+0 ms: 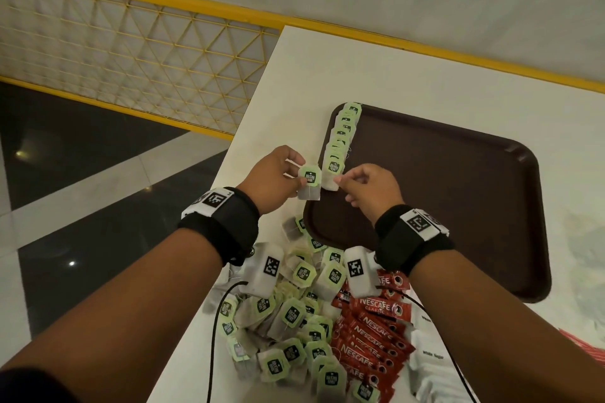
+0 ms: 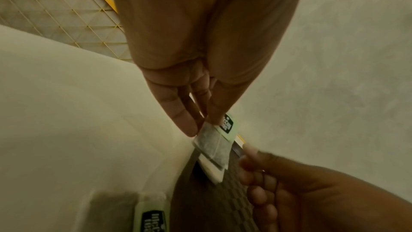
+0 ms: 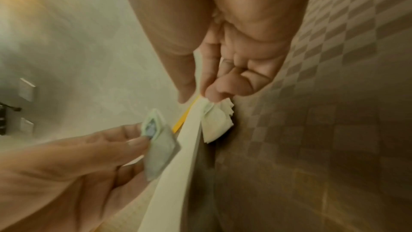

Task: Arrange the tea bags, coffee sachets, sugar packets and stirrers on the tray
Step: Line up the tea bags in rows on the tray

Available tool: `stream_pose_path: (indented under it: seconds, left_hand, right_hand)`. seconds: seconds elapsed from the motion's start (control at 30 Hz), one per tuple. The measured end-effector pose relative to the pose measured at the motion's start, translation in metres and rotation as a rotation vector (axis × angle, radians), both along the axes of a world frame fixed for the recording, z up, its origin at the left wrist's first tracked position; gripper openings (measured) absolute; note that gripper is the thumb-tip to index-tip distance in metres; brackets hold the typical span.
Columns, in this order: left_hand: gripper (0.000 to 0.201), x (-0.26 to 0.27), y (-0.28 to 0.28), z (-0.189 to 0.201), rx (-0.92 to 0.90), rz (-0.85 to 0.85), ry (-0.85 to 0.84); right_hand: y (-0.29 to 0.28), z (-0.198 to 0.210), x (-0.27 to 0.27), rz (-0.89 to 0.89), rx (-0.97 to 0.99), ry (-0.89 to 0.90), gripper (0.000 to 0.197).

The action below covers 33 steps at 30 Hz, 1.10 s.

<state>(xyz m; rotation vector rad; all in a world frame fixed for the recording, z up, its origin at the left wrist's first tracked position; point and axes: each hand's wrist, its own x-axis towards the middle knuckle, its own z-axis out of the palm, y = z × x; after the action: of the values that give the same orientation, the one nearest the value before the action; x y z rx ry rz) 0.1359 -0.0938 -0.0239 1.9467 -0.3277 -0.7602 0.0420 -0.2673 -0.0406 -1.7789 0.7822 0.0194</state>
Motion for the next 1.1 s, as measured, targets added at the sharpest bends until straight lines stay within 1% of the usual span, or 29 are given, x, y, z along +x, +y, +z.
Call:
stream_pose_path:
  seconds: [0.13, 0.2, 0.3, 0.37, 0.47, 0.53, 0.6, 0.67, 0.73, 0.83, 0.9, 1.0, 1.1]
  left_hand:
    - [0.023, -0.002, -0.017, -0.003, -0.008, -0.025, -0.020]
    - [0.024, -0.003, -0.024, -0.005, 0.001, -0.032, -0.033]
    - [0.027, -0.004, -0.029, -0.007, 0.020, -0.013, -0.045]
    - [0.026, -0.003, -0.028, -0.008, 0.049, 0.004, -0.071]
    - [0.018, -0.002, -0.018, -0.010, 0.107, 0.020, -0.104]
    - [0.012, -0.002, -0.010, -0.012, 0.146, 0.020, -0.123]
    - [0.008, -0.003, -0.001, -0.013, 0.199, -0.005, -0.158]
    - [0.009, -0.006, 0.007, -0.015, 0.268, -0.051, -0.205]
    - [0.012, -0.011, 0.014, -0.016, 0.357, -0.116, -0.264]
    - [0.020, -0.021, 0.020, -0.018, 0.464, -0.221, -0.286]
    - [0.027, -0.029, 0.020, -0.021, 0.514, -0.282, -0.275]
    - [0.035, -0.037, 0.017, -0.022, 0.566, -0.332, -0.283]
    - [0.034, -0.040, 0.014, -0.022, 0.588, -0.367, -0.317]
  right_hand:
    - [0.006, 0.005, -0.006, 0.125, 0.111, -0.016, 0.015]
    - [0.007, 0.001, -0.005, 0.103, 0.109, -0.010, 0.016]
    - [0.006, -0.005, -0.002, 0.026, 0.117, 0.023, 0.021]
    - [0.005, -0.010, 0.000, -0.017, 0.121, 0.052, 0.020]
    - [0.005, -0.015, 0.003, -0.045, 0.102, 0.104, 0.013]
    - [0.005, -0.019, 0.006, -0.031, 0.055, 0.135, 0.013]
    - [0.005, -0.023, 0.009, -0.021, 0.005, 0.156, 0.016]
    - [0.005, -0.023, 0.010, -0.017, -0.033, 0.164, 0.017]
    - [0.006, -0.022, 0.009, -0.014, -0.052, 0.159, 0.021]
    - [0.007, -0.015, 0.004, -0.003, -0.076, 0.164, 0.024]
    - [0.007, -0.007, -0.002, 0.037, -0.103, 0.168, 0.023]
    - [0.010, 0.007, -0.017, 0.152, -0.162, 0.154, 0.022]
    - [0.017, 0.022, -0.034, 0.356, -0.196, 0.150, 0.015]
